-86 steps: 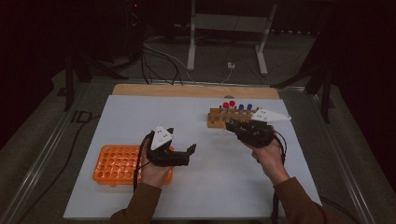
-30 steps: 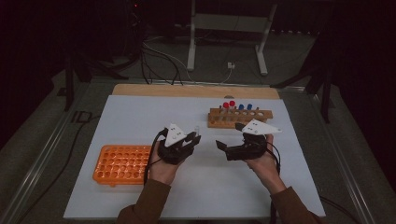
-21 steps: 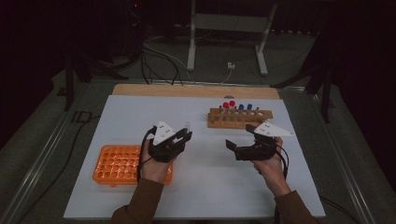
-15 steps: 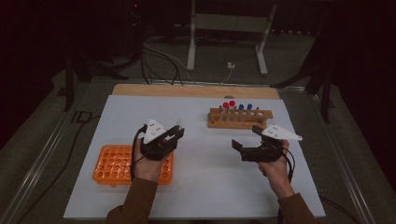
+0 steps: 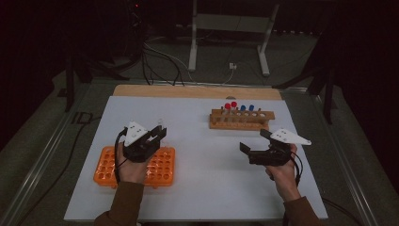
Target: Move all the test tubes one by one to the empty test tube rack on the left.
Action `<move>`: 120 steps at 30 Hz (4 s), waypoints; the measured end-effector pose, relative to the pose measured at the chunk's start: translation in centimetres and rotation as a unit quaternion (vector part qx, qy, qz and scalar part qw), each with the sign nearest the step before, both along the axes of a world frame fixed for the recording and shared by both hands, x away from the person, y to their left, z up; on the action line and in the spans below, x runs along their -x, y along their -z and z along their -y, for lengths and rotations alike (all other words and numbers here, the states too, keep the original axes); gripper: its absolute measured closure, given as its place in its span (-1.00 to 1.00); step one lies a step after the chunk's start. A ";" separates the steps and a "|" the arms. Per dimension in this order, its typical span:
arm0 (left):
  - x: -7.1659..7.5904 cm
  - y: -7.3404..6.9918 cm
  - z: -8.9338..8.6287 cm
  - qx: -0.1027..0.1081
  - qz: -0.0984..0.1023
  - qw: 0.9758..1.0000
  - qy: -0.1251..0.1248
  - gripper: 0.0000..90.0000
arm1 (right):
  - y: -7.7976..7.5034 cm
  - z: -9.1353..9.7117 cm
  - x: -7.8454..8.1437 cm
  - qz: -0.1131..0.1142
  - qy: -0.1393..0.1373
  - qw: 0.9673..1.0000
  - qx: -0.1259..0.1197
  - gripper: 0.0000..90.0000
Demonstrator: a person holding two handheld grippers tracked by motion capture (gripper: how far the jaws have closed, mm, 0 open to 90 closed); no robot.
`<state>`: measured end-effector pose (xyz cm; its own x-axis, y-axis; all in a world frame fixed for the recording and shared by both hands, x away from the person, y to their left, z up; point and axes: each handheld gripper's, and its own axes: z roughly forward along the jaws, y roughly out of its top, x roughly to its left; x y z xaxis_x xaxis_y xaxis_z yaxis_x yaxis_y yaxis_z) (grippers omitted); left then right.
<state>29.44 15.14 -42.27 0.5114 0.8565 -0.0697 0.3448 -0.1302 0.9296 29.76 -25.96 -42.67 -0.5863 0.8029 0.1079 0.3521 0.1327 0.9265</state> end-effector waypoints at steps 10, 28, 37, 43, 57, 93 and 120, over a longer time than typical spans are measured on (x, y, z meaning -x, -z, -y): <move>-0.2 2.3 -0.8 -0.003 -0.019 1.000 -0.014 0.69 | 0.3 -0.1 0.0 -0.002 -0.003 1.000 0.004 -1.00; -0.4 4.9 -0.4 -0.038 -0.065 0.997 -0.006 0.69 | 0.4 -0.1 0.1 -0.006 -0.006 1.000 0.009 -1.00; -0.6 5.8 0.1 -0.079 -0.106 0.991 -0.002 0.70 | 0.5 -0.3 0.1 -0.006 -0.011 1.000 0.012 -1.00; -0.6 5.8 0.4 -0.098 -0.114 0.989 0.000 0.71 | 0.6 -0.4 0.1 -0.008 -0.015 1.000 0.014 -1.00; -0.5 6.1 0.4 -0.098 -0.121 0.988 0.003 0.61 | 0.7 -0.8 0.1 -0.009 -0.021 1.000 0.017 -1.00; 1.9 3.2 -2.5 0.034 -0.032 0.998 -0.038 -0.99 | -2.7 -0.1 -6.2 -0.002 0.038 0.999 0.029 -0.90; 1.8 3.7 -2.2 0.032 -0.040 0.998 -0.036 -0.99 | 0.9 2.2 -13.8 -0.066 0.118 0.990 0.045 0.21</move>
<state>27.64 17.30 -45.97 0.4399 0.8831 -0.1632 0.4239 -0.0440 0.9046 43.58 -28.15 -43.55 -0.3662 0.9258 0.0935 0.5002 0.1111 0.8587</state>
